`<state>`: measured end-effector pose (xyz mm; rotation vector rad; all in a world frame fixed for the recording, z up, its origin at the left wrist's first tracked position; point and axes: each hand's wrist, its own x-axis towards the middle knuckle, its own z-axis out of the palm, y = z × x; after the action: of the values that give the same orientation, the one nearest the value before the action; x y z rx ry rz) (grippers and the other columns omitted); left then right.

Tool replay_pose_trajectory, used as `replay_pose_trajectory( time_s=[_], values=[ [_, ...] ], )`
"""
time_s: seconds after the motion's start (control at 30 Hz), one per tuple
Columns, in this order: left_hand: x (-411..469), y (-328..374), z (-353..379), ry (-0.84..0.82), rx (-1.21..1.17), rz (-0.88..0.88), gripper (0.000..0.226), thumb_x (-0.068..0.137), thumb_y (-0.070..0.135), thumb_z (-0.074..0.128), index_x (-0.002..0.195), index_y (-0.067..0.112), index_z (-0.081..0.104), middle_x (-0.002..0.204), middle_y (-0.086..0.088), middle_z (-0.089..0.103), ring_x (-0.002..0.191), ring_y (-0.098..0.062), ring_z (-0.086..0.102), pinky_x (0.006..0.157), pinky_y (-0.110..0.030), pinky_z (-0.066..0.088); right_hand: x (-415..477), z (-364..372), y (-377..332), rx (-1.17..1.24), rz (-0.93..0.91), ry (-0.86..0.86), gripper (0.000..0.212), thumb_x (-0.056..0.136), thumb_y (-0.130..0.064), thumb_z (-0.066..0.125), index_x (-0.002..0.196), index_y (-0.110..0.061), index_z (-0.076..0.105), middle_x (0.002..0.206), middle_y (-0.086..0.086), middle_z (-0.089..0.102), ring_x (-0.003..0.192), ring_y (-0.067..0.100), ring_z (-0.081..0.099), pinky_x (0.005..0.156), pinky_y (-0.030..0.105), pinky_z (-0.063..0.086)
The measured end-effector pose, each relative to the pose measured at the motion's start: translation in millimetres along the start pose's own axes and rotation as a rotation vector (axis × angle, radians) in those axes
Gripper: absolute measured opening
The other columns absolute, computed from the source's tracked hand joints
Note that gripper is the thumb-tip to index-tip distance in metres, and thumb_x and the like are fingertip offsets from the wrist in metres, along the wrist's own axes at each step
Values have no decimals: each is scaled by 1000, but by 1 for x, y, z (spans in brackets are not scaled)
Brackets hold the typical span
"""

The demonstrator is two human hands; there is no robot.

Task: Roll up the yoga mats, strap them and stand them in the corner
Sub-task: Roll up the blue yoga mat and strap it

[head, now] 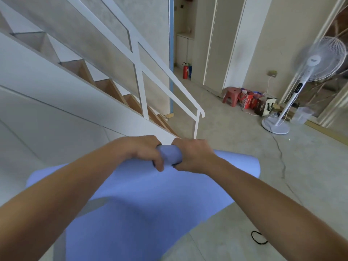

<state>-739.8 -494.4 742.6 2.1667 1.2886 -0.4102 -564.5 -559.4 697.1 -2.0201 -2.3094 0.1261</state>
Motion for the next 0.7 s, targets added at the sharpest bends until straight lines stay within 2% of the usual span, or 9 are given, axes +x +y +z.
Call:
replay_pose_trajectory(
  time_s=[0.07,0.13,0.23,0.37,0.4,0.47,0.53,0.6,0.7],
  values=[
    [-4,3,5,135,296,29,57,67,49,78,111,26,52,109,6,60,92,-16,60,75,-35,51,3,-10,1,84,12,-108,41,75,-47,71,108,-34,51,92,-8,62,86,19,59,70,32,49],
    [-6,6,16,370,658,66,65,72,50,74,123,26,42,107,5,54,89,-20,57,65,-32,38,8,-20,4,217,33,-191,37,71,-42,78,97,-33,53,88,-11,59,84,17,57,64,30,43],
    [-4,5,26,538,713,68,49,80,38,67,119,19,45,89,4,47,76,-24,50,60,-31,31,7,-22,3,258,27,-207,46,71,-45,80,107,-33,54,97,-11,59,94,18,59,67,29,42],
    [-2,-1,11,326,340,-21,43,67,42,78,100,24,58,88,8,58,80,-17,58,65,-31,44,-6,7,-4,-60,-15,-8,100,68,-62,77,149,-32,27,136,-4,48,122,22,50,93,39,46],
    [-3,-3,7,212,215,-30,44,62,41,82,98,24,61,92,7,63,82,-16,62,68,-32,51,-9,16,-7,-111,-33,42,100,69,-62,76,150,-30,25,137,-1,47,121,24,50,93,39,45],
    [-3,-8,4,-4,-14,-30,50,55,38,88,98,23,68,97,4,71,85,-19,69,79,-39,60,-9,21,-8,-108,-61,87,82,74,-57,72,142,-28,36,125,-1,54,111,24,56,83,36,46],
    [-5,-13,4,-86,-99,-33,54,53,39,88,101,24,68,100,4,72,88,-20,72,85,-42,60,-5,15,-7,-57,-74,37,62,75,-54,68,127,-31,44,108,-6,60,97,22,61,74,34,47],
    [-7,-11,9,-13,83,-8,62,58,49,85,111,28,60,105,8,66,94,-17,67,84,-39,56,-2,7,-5,-5,-59,-76,53,73,-53,68,116,-33,46,97,-8,62,89,20,60,73,36,50],
    [-8,-5,29,300,690,73,82,67,58,77,132,27,38,115,6,53,98,-20,60,71,-32,43,3,-4,-1,157,-10,-225,44,69,-49,76,98,-35,47,91,-11,60,87,17,56,73,36,50]
  ],
)
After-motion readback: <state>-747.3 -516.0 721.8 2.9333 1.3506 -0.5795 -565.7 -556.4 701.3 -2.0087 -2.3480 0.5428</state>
